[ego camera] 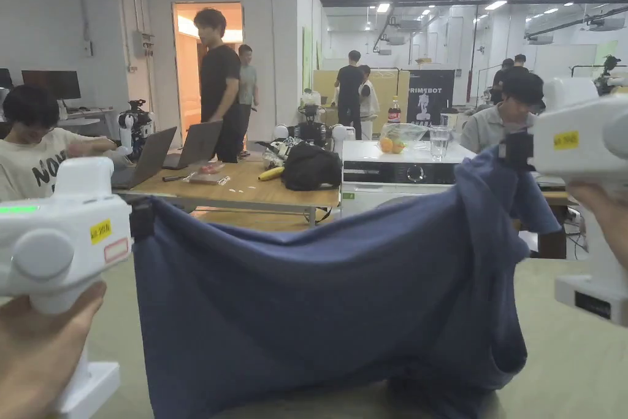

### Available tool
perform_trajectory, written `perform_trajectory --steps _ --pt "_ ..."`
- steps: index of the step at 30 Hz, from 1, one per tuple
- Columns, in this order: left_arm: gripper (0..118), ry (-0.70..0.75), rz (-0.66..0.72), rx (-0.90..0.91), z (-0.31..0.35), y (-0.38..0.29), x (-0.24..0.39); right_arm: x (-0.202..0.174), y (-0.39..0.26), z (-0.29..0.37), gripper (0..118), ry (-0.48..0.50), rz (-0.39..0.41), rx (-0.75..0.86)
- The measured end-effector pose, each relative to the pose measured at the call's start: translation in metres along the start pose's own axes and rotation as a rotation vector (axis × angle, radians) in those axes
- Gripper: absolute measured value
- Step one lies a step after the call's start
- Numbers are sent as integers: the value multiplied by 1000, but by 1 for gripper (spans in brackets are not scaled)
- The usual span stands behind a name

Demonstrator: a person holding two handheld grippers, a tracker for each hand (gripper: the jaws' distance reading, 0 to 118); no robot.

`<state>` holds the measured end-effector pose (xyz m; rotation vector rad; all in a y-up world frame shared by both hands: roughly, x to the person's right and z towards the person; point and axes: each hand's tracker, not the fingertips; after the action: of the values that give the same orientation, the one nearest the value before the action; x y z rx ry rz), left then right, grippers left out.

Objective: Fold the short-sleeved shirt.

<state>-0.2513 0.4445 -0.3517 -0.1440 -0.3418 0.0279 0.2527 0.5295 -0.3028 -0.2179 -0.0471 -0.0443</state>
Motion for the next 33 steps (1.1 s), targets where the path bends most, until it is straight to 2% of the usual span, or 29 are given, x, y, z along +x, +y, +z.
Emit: perform_trajectory --steps 3,5,7,8,11,16,18,20,23,26,27,29,30,31,32,33 --pt "1 -42 -20 -24 43 -31 10 8 -40 39 0 78 -51 -41" --pt "1 -101 -25 -42 78 -57 17 12 -76 69 0 90 -109 -22" --pt "1 -87 -39 -59 110 -82 26 17 -109 95 0 129 -121 -70" --pt "1 -127 -41 -60 128 -98 29 16 -131 112 0 100 -118 -63" --pt "1 -132 -23 -114 172 -134 33 19 -186 157 0 87 -92 -97" --pt "1 -107 62 -196 214 -189 21 20 -255 210 0 80 -130 -163" --pt "1 -92 82 -232 224 -210 17 16 -275 219 0 94 -131 -194" --pt "1 -65 135 -297 227 -229 10 9 -295 223 0 77 -98 -235" --pt "1 -48 134 -381 224 -252 1 2 -322 220 0 94 -110 -301" --pt "1 -28 111 -413 223 -270 -1 -3 -342 214 0 99 -60 -347" --pt "5 -11 100 -424 223 -271 -3 -3 -350 213 0 95 -44 -352" --pt "35 -11 117 -424 228 -268 -4 -2 -360 211 0 107 -27 -388" --pt "45 -10 138 -409 230 -264 -4 -2 -362 212 6 107 -27 -381" --pt "51 -12 148 -379 233 -258 -4 -2 -362 214 32 99 -22 -379" --pt "52 -12 145 -357 236 -250 -2 -3 -360 221 52 85 -18 -359" --pt "53 -4 124 -333 241 -239 4 -2 -354 225 63 70 -18 -330"
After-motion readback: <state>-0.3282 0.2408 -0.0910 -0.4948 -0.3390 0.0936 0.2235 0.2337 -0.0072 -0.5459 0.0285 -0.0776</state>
